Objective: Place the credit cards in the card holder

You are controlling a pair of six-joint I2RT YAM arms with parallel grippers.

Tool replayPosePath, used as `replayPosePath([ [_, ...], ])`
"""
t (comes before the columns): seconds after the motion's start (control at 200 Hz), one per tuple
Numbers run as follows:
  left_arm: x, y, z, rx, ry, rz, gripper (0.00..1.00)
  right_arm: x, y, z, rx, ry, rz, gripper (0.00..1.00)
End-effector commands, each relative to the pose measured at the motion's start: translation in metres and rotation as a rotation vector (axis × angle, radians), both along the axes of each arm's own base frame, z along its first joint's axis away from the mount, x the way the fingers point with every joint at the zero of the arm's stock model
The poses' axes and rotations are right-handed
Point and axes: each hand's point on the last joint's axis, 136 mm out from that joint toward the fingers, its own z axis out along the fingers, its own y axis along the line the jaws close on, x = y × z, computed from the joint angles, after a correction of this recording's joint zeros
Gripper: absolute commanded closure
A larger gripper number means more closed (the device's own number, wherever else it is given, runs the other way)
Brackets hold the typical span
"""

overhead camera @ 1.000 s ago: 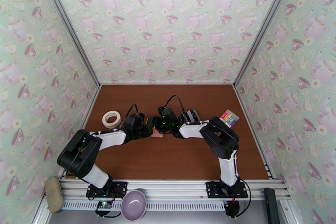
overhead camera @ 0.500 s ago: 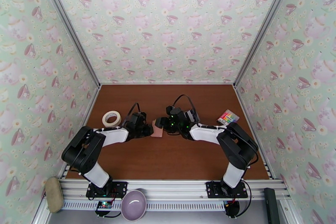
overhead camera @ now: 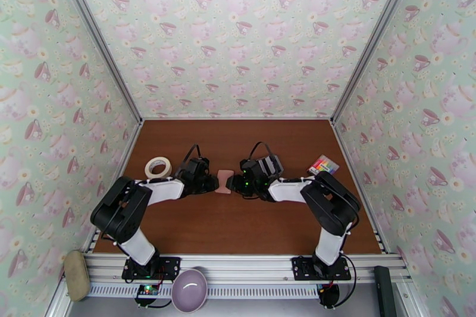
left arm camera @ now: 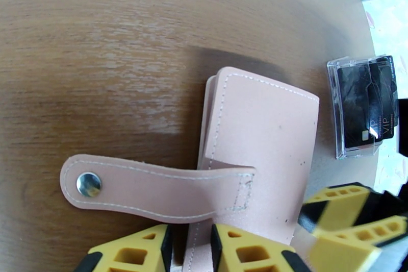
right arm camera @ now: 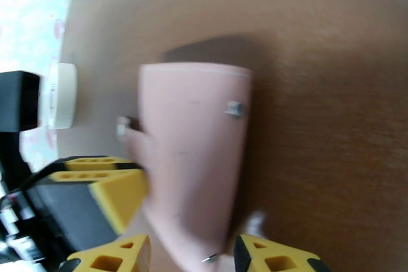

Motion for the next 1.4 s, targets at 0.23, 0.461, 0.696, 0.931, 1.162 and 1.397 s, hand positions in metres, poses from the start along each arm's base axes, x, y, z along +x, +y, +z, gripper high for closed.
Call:
replayPosePath([
  [0.23, -0.018, -0.002, -0.034, 0.056, 0.103, -0.043, 0.72, 0.013, 0.002, -0.013, -0.043, -0.024, -0.004, 0.47],
  [0.461, -0.019, -0.003, -0.035, 0.058, 0.106, -0.049, 0.72, 0.023, 0.02, -0.011, 0.017, -0.016, 0.005, 0.49],
  [0.696, -0.018, -0.005, -0.034, 0.047, 0.106, -0.054, 0.72, 0.026, 0.034, 0.001, 0.055, -0.033, 0.02, 0.58],
  [0.931, -0.018, -0.008, -0.032, 0.03, 0.105, -0.053, 0.72, 0.026, 0.033, 0.016, 0.088, -0.063, 0.008, 0.69],
  [1.162, -0.018, -0.01, -0.028, 0.013, 0.103, -0.056, 0.72, 0.029, 0.036, 0.04, 0.144, -0.107, 0.008, 0.82],
  [1.397, -0.016, -0.004, -0.007, -0.003, 0.08, -0.047, 0.71, 0.026, 0.026, 0.071, 0.129, -0.164, 0.002, 0.87],
])
